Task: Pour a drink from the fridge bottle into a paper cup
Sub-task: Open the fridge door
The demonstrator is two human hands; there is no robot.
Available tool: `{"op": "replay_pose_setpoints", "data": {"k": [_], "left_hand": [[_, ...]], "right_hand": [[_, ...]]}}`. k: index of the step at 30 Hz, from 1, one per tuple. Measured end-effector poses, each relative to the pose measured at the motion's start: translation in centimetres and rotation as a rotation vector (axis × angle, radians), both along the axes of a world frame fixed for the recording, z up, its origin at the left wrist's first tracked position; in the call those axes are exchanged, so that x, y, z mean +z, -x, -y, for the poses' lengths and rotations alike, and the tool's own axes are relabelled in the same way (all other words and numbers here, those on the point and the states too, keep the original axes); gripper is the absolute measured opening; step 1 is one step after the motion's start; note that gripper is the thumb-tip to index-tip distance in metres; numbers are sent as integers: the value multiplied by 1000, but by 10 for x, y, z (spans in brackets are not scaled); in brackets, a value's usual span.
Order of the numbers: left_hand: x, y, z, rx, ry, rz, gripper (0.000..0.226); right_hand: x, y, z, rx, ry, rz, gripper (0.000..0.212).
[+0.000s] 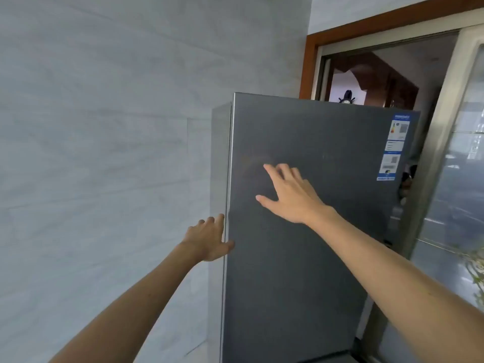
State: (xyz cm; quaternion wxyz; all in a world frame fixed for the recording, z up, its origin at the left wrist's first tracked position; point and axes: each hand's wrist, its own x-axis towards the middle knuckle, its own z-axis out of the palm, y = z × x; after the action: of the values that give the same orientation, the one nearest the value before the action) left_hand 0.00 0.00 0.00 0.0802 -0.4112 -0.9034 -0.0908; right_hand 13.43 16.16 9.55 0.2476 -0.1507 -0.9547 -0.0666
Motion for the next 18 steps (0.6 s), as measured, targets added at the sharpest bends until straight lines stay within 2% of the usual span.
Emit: {"op": "replay_pose_setpoints", "data": {"k": [5, 9, 14, 18], "left_hand": [[-3, 2, -19, 9, -114, 113, 80], [-12, 7, -27, 18, -227, 173, 81], [-22, 6, -33, -40, -362, 365, 78], [-26, 5, -37, -48, -388, 367, 72]], "right_hand": [[37, 35, -9, 74, -188, -220, 84], [53, 61, -11, 114, -261, -322, 90], [61, 86, -5, 133, -291, -366, 99], [59, 98, -4, 112, -296, -373, 110]]}}
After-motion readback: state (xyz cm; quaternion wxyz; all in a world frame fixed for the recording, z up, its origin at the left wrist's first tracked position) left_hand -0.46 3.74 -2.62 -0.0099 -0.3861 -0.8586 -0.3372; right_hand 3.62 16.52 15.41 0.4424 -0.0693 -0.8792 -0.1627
